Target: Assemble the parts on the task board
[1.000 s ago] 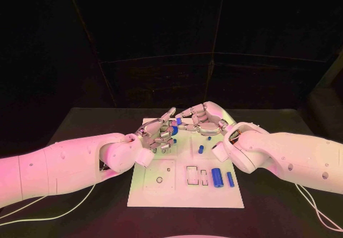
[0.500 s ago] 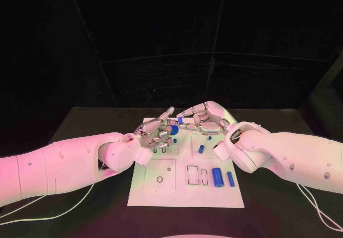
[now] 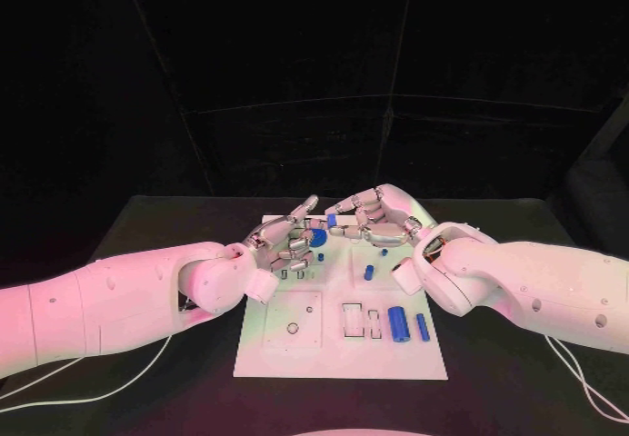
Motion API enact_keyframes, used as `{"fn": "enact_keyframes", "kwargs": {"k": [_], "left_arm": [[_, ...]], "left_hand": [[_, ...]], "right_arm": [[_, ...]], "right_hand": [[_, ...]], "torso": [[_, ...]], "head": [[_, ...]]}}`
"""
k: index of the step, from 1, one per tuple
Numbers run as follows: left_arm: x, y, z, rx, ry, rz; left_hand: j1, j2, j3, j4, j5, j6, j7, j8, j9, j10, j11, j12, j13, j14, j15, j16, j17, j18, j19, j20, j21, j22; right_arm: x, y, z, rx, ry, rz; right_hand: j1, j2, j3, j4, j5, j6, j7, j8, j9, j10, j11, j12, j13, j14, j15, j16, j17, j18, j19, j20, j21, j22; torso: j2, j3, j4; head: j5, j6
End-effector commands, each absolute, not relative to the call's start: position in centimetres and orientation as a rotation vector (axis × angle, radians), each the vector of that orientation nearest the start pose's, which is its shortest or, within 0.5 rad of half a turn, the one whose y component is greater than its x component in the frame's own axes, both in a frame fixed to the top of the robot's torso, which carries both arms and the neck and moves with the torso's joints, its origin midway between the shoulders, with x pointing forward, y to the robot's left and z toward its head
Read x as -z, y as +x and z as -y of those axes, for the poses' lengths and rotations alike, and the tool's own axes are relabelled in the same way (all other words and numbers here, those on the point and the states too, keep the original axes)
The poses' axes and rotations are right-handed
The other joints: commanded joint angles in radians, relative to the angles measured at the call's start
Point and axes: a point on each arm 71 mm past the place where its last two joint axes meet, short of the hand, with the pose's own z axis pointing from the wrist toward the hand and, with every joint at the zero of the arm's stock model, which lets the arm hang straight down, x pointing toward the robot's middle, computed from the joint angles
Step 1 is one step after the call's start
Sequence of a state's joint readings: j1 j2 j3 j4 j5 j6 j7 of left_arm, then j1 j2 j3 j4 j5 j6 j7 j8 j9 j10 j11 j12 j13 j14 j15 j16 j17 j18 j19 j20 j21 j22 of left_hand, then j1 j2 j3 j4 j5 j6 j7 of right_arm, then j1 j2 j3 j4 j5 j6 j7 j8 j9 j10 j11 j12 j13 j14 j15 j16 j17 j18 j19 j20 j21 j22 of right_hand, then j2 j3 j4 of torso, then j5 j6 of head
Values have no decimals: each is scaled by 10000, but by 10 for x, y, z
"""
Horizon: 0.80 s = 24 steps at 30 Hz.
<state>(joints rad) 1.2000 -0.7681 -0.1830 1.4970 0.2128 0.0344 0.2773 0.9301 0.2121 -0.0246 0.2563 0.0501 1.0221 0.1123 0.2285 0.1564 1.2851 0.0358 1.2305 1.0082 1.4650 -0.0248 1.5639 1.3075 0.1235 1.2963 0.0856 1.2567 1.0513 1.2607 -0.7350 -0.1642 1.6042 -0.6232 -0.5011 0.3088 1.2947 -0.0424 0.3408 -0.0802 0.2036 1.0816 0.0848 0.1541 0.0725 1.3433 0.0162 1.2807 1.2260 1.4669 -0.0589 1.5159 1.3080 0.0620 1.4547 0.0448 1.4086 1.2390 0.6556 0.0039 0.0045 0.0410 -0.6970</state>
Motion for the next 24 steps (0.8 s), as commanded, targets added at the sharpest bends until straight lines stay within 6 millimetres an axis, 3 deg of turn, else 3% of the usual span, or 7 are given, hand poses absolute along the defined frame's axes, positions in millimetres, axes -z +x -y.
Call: {"fn": "enact_keyframes", "kwargs": {"k": [1,24], "left_arm": [[232,461,-164,18557,-13423,-17528],[233,462,-170,18427,-13483,-17436]], "left_hand": [[106,5,-5,-93,9,98,-8,36,19,21,-26,14,16,1058,-79,69,2633,-158,16,-74,58,16],[187,27,-11,-189,9,99,-12,26,41,30,-31,8,19,1058,-85,69,2633,-155,3,-82,56,7]], "right_arm": [[177,461,132,-13419,3791,-15510],[177,462,136,-13294,3819,-15496]], "right_hand": [[-16,111,-31,17,28,236,175,52,41,-9,34,27,12,876,61,65,1880,30,-15,61,30,-8],[-17,116,-50,26,27,254,171,61,45,-10,33,28,12,875,62,63,1877,30,-15,63,30,-8]], "torso": [[0,-5,5],[2,8,-8]], "head": [[0,-4],[13,-56]]}}
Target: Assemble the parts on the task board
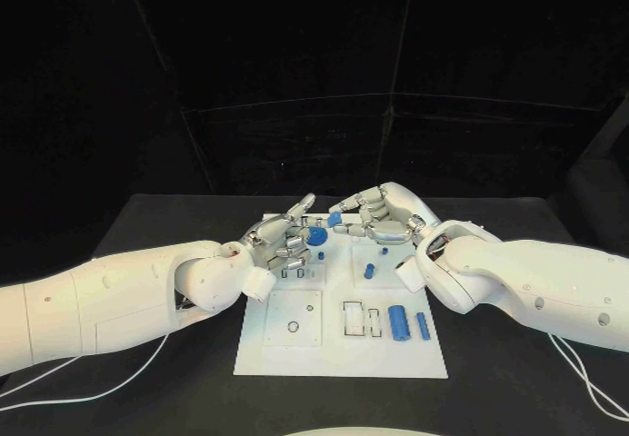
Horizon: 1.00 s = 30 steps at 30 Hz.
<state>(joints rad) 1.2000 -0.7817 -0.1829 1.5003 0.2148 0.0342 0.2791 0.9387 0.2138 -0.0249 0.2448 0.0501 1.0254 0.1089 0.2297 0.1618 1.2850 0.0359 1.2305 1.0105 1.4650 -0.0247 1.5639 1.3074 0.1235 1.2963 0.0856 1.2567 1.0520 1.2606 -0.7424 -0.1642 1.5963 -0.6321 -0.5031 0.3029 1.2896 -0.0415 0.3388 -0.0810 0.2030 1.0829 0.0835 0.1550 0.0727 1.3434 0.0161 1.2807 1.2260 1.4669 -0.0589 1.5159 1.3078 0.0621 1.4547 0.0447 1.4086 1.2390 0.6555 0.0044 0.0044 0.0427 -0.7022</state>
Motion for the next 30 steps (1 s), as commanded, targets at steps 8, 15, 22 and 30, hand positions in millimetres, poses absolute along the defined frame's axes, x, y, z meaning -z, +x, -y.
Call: {"fn": "enact_keyframes", "kwargs": {"k": [8,15,22,30], "left_arm": [[235,464,-172,18005,-13606,-17478],[239,468,-181,17013,-13662,-17640],[240,476,-207,16121,-13760,-17058],[228,477,-243,15756,-13665,-16081]], "left_hand": [[164,26,-24,-163,8,8,38,-28,-4,-29,-22,-64,-101,1058,-84,69,2634,-141,-42,-84,17,-68],[230,51,-127,-328,7,-232,132,-184,-5,-370,57,-433,-621,1047,-27,49,2592,-97,-194,-47,-124,-300],[326,49,-186,-489,9,-346,185,-253,7,-533,106,-589,-827,1041,16,37,2567,-80,-254,-8,-176,-383],[411,66,-195,-611,8,-369,194,-268,26,-575,117,-632,-891,1040,29,35,2564,-75,-265,10,-184,-398]], "right_arm": [[176,459,134,-13435,3834,-15477],[176,458,136,-13476,3944,-15445],[178,463,142,-13151,3940,-15567],[184,475,137,-12337,3136,-15998]], "right_hand": [[17,110,-63,55,27,250,185,55,46,-18,35,22,6,872,63,57,1871,32,-19,66,24,-18],[5,115,-83,71,20,249,185,54,45,-24,36,16,-1,871,64,54,1865,35,-25,67,17,-32],[4,119,-90,76,17,250,184,54,46,-28,36,12,-6,872,64,57,1870,33,-23,68,21,-24],[2,114,-119,83,-11,258,178,57,47,-33,33,10,-8,874,64,63,1880,34,-25,69,18,-28]], "torso": [[4,6,1],[4,3,4],[-12,-13,5],[-16,-20,30]], "head": [[-15,-24],[-23,-56],[-34,-63],[-2,-132]]}}
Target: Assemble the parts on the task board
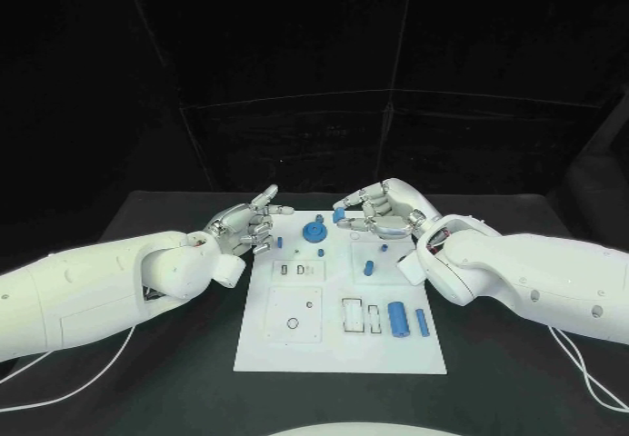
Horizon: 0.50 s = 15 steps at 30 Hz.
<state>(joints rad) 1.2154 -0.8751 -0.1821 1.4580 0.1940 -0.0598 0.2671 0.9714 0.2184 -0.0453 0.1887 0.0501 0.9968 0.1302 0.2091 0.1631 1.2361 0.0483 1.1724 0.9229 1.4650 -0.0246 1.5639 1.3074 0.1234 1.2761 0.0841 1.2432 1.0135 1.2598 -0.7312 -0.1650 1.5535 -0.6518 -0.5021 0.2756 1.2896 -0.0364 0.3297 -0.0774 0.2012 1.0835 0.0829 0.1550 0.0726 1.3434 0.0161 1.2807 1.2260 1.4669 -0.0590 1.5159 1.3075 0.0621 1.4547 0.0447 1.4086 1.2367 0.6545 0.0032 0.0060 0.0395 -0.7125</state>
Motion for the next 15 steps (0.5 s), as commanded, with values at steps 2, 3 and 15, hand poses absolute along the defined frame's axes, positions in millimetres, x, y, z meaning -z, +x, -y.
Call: {"fn": "enact_keyframes", "kwargs": {"k": [2,3,15], "left_arm": [[223,476,-249,15765,-13599,-15871],[221,476,-252,15768,-13568,-15778],[210,468,-251,15927,-13406,-15512]], "left_hand": [[97,20,6,-73,8,-87,-18,-65,16,-105,-6,-73,-46,1038,30,32,2557,-68,-78,27,-64,-38],[107,21,5,-87,8,-90,-17,-67,18,-115,-5,-83,-62,1036,31,28,2550,-65,-88,29,-74,-55],[166,34,-28,-214,7,-165,19,-111,31,-305,26,-273,-326,991,54,-57,2377,0,-289,51,-280,-377]], "right_arm": [[187,479,134,-12071,2834,-16112],[188,481,131,-11955,2708,-16169],[215,488,98,-10848,826,-16977]], "right_hand": [[5,62,-43,49,-11,257,180,59,49,-37,30,7,-10,874,64,64,1884,35,-27,70,15,-11],[5,62,-43,49,-11,257,180,59,49,-37,30,7,-10,874,64,64,1884,35,-27,70,15,-11],[45,82,-67,44,-47,285,158,74,55,-27,15,24,12,873,58,64,1884,35,-26,69,18,-2]], "torso": [[-4,-16,18],[-3,-18,25],[3,-23,-15]], "head": [[41,-44],[47,-52],[184,-195]]}}
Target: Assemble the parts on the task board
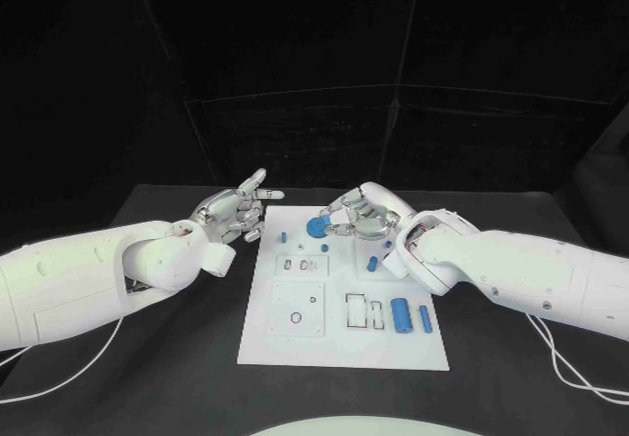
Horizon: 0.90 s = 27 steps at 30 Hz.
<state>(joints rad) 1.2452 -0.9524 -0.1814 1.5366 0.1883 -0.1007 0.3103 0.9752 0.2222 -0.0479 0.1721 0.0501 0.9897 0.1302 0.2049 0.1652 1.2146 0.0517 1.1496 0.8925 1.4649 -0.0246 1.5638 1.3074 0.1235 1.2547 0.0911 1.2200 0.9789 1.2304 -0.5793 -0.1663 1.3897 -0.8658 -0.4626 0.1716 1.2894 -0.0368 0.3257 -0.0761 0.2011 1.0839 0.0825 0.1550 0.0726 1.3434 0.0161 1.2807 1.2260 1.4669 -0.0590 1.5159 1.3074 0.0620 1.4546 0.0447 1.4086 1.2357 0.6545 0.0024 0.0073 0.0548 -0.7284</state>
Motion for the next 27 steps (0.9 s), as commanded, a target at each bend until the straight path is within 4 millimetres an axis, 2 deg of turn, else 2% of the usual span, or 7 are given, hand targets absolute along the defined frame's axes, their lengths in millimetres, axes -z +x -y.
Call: {"fn": "enact_keyframes", "kwargs": {"k": [1,7,14,27], "left_arm": [[210,468,-249,15959,-13396,-15530],[209,466,-243,16114,-13347,-15594],[208,465,-240,16186,-13323,-15643],[208,465,-235,16296,-13293,-15742]], "left_hand": [[136,6,-4,-66,8,-110,26,-78,11,-105,-2,-56,-34,987,58,-64,2363,3,-90,-16,-64,-51],[149,18,-7,-92,7,-132,34,-90,12,-124,6,-70,-53,983,65,-71,2349,7,-106,-10,-78,-70],[160,21,-11,-115,7,-148,41,-99,14,-130,11,-72,-53,982,70,-72,2348,7,-111,-5,-83,-74],[177,15,-19,-146,8,-161,46,-106,16,-138,17,-75,-58,982,75,-73,2347,7,-115,0,-86,-74]], "right_arm": [[218,488,96,-10754,740,-17072],[233,485,87,-10225,418,-17452],[243,485,81,-9876,315,-17717],[256,483,72,-9311,325,-18183]], "right_hand": [[47,85,-28,31,-47,281,162,74,55,-22,15,31,19,875,58,70,1894,34,-23,69,22,16],[47,83,-38,34,-55,285,161,77,56,-24,14,28,15,876,56,72,1897,35,-25,68,19,11],[48,84,-43,35,-60,289,159,79,57,-43,12,4,-14,874,55,67,1890,39,-33,67,9,-10],[44,105,-58,54,-79,304,155,87,60,-68,8,-25,-47,867,51,48,1860,45,-43,65,-4,-36]], "torso": [[3,-7,-35],[21,16,-38],[12,7,-25],[17,15,-38]], "head": [[47,-41],[95,-115],[128,-214],[212,-300]]}}
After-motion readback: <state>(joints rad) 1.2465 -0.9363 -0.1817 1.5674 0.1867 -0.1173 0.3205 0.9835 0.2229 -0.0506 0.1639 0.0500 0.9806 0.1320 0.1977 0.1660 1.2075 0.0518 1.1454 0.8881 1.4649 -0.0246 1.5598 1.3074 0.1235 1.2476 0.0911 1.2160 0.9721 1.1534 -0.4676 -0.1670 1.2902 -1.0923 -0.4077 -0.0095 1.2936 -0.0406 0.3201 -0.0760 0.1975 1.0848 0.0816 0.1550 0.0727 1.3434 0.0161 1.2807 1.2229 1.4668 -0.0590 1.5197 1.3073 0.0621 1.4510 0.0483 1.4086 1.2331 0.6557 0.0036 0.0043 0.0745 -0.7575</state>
